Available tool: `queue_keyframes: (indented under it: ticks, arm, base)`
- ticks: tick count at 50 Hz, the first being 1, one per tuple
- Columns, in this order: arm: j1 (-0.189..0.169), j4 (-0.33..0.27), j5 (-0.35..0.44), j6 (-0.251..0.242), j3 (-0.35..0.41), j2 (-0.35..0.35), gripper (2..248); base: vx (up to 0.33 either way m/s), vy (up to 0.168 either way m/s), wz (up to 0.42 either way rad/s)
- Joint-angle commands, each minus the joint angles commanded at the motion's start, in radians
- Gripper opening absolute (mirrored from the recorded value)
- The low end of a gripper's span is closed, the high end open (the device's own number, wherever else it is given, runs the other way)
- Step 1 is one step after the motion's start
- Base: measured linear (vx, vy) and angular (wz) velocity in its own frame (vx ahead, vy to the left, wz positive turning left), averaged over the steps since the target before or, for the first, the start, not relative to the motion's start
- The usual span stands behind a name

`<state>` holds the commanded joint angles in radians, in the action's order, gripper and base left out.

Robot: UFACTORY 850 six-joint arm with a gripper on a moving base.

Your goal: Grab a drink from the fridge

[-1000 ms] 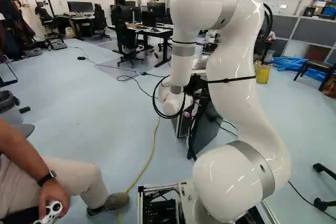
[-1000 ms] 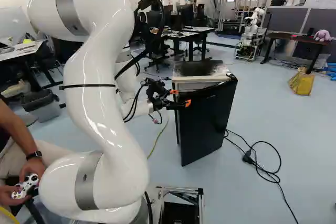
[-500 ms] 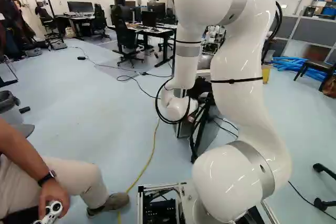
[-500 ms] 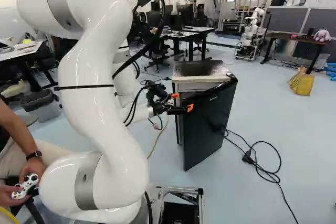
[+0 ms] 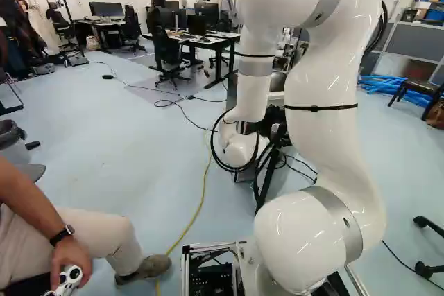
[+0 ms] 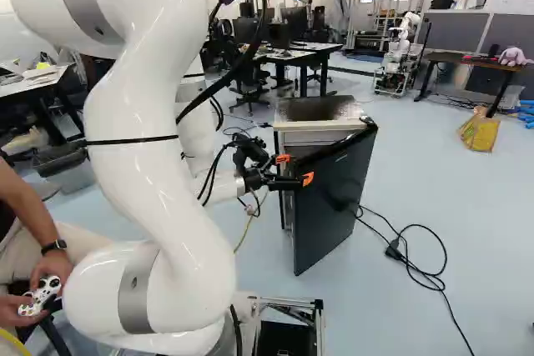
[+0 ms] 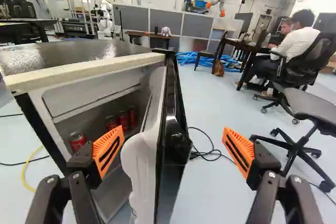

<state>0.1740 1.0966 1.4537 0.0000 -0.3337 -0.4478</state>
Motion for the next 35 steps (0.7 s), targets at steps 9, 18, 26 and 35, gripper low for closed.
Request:
queue_keyframes:
  ticks: [9,18,26,35]
  arm:
    - [-0.015,0.009,0.012,0.0,0.032,0.018,247]
    - [-0.032,0.018,0.023,0.0,0.063,0.036,247]
    - [-0.051,0.027,0.033,0.0,0.087,0.049,247]
    - [-0.08,0.03,0.035,0.0,0.109,0.062,247]
  base:
    - [0.0,0.0,0.0]
    - [0.0,0.0,0.0]
    - [0.0,0.0,0.0]
    - [0.0,0.0,0.0]
